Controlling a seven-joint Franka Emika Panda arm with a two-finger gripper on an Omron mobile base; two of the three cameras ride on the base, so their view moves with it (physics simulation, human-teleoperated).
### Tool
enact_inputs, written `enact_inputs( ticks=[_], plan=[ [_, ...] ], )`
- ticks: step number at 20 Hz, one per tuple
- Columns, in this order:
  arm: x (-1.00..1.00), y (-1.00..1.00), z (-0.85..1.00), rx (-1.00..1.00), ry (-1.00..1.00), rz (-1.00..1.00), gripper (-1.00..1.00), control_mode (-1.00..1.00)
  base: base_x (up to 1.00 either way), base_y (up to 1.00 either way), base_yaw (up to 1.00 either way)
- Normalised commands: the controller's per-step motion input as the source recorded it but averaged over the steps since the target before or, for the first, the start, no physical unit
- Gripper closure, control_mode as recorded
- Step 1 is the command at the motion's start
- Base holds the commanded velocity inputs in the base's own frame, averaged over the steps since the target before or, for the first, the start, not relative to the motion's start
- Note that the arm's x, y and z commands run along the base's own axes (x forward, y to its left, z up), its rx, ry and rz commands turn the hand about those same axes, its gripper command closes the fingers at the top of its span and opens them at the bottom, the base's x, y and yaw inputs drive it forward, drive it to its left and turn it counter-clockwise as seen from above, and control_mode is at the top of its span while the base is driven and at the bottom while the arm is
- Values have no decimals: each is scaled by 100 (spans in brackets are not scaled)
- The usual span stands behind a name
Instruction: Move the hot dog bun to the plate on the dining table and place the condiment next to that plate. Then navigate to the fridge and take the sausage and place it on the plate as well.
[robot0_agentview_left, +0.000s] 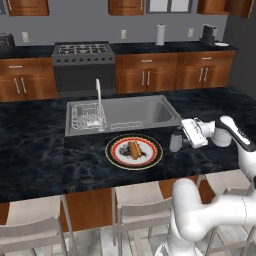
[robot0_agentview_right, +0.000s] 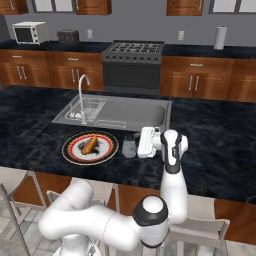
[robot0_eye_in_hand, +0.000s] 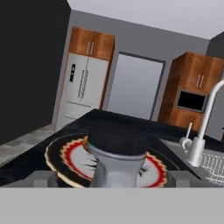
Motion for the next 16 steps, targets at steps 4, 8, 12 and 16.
enact_inputs(
  ticks=[4, 8, 12, 16],
  plan=[
    [-29, -9, 37, 0, -3, -9, -100, -100, 0, 0, 0],
    [-46, 0, 56, 0, -8, -10, -100, -100, 0, 0, 0],
    [-49, 12, 76, -7, -7, -10, -100, -100, 0, 0, 0],
    [-52, 25, 84, -11, -7, -11, -100, -100, 0, 0, 0]
  ],
)
